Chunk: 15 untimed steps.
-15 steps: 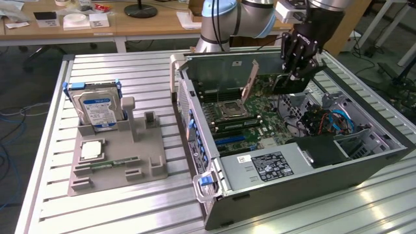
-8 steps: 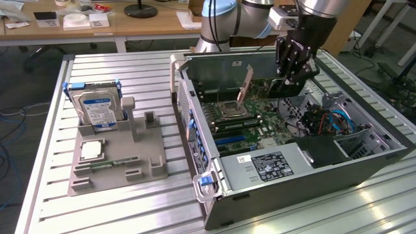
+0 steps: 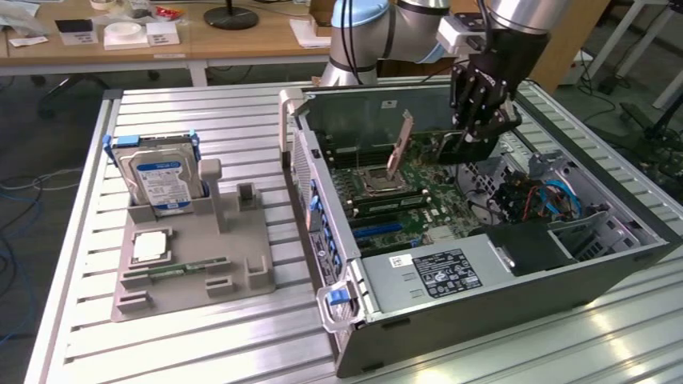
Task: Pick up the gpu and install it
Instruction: 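Insert the gpu into the slot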
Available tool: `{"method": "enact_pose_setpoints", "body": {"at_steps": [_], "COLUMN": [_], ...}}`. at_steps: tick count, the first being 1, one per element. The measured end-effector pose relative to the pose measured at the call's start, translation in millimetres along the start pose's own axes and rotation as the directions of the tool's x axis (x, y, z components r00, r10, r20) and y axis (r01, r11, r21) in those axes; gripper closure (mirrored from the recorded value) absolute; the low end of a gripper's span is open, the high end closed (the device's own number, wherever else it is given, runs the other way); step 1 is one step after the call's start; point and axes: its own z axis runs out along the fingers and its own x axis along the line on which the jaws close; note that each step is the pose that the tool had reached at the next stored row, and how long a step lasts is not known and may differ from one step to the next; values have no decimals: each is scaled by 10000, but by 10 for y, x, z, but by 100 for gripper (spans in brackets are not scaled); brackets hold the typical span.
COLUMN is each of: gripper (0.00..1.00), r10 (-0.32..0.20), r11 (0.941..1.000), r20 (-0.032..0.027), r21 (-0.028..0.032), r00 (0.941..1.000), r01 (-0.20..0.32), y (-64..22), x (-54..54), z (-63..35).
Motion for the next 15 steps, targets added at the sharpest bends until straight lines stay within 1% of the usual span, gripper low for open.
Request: {"method": "enact_pose_setpoints", "body": {"at_steps": [2, 8, 15], "gripper": [73, 73, 73], "r10": [-1, -1, 0], "r11": [10000, 10000, 10000], "r20": [1, 2, 1], "r21": [1, 1, 0], "r00": [10000, 10000, 10000], "r01": [1, 1, 0], "y": [0, -3, -6], "x": [0, 2, 3], "z": [3, 93, 167]}}
